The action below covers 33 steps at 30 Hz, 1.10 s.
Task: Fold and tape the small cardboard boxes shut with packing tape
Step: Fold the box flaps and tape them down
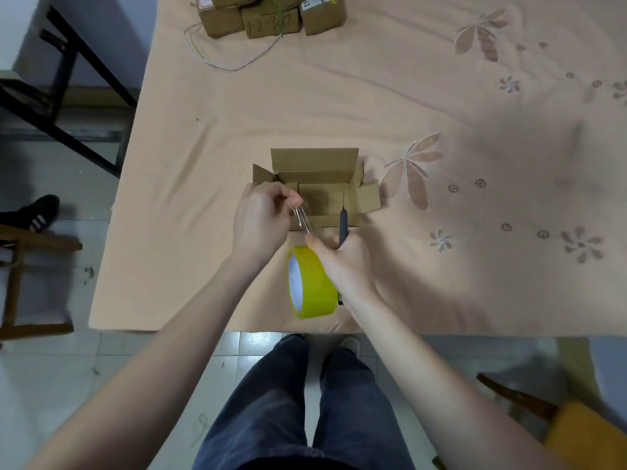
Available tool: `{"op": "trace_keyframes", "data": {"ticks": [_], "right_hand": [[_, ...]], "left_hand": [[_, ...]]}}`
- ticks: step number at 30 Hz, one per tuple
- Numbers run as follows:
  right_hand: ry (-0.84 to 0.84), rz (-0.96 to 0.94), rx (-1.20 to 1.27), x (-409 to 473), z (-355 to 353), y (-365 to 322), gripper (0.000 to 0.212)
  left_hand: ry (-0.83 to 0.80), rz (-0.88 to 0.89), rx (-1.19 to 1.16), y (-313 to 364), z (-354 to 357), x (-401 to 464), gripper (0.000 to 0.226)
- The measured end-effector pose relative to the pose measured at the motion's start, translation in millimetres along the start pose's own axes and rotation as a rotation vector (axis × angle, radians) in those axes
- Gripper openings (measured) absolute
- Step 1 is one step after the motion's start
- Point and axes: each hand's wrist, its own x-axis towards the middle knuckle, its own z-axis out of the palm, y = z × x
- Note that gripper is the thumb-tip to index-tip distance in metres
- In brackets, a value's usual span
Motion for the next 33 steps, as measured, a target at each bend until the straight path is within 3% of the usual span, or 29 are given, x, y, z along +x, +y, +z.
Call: {"op": "trace_keyframes", "data": {"ticks": [6,12,19,25,28,30,33], "right_hand": [[0.008,0.107,-0.015,-8,10,3,0.058],[0.086,0.184,0.184,-2,19,4,0.047],[0.11,0.211,0.124,3,25,8,0.036],[0.078,0.194,0.111,2,22,10,0.033],[0.051,0.188,0.113,1,21,12,0.034],[0.043,0.181,0.122,1,21,12,0.036],[0.036,0.164,0.125,2,22,11,0.04]], "left_hand": [[-0.278,-0.001,0.062,-7,-2,33,0.021],[-0.277,0.017,0.203,-14,8,48,0.015],[-0.215,0.053,0.302,-22,19,48,0.023],[-0.229,0.109,0.374,-32,26,46,0.006],[-0.236,0.139,0.415,-36,26,52,0.037],[-0.232,0.155,0.441,-37,27,55,0.041],[-0.201,0.207,0.452,-36,28,55,0.023]]}}
